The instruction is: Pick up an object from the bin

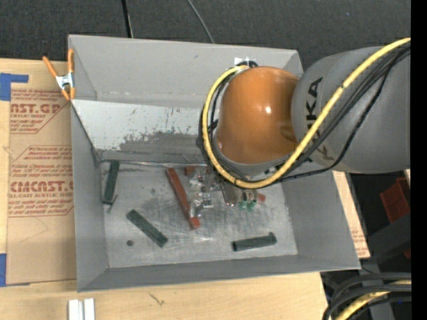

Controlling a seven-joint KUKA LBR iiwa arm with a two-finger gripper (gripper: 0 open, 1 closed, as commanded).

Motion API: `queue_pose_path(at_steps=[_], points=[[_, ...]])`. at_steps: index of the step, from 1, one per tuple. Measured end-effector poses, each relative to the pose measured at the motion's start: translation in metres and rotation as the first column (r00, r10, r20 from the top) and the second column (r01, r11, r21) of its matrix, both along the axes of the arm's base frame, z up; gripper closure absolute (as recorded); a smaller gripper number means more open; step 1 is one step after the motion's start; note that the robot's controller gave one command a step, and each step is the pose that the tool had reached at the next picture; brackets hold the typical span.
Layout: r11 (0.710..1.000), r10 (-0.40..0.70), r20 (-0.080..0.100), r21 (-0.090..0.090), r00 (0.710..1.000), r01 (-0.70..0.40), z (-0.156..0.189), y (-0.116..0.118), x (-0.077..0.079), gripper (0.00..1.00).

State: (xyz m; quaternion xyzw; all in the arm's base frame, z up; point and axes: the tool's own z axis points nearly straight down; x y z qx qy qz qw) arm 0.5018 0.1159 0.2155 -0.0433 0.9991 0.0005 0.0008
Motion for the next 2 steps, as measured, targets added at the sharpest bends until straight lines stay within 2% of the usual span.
queue_pose_path(at_steps=[1, 2], points=[[0.997, -0.076, -0.002, 0.000, 0.997, 0.076, -0.0790, 0.0019, 0.0093, 0.00], [0.997, -0.076, -0.002, 0.000, 0.997, 0.076, -0.0789, 0.0019, 0.0094, 0.00]])
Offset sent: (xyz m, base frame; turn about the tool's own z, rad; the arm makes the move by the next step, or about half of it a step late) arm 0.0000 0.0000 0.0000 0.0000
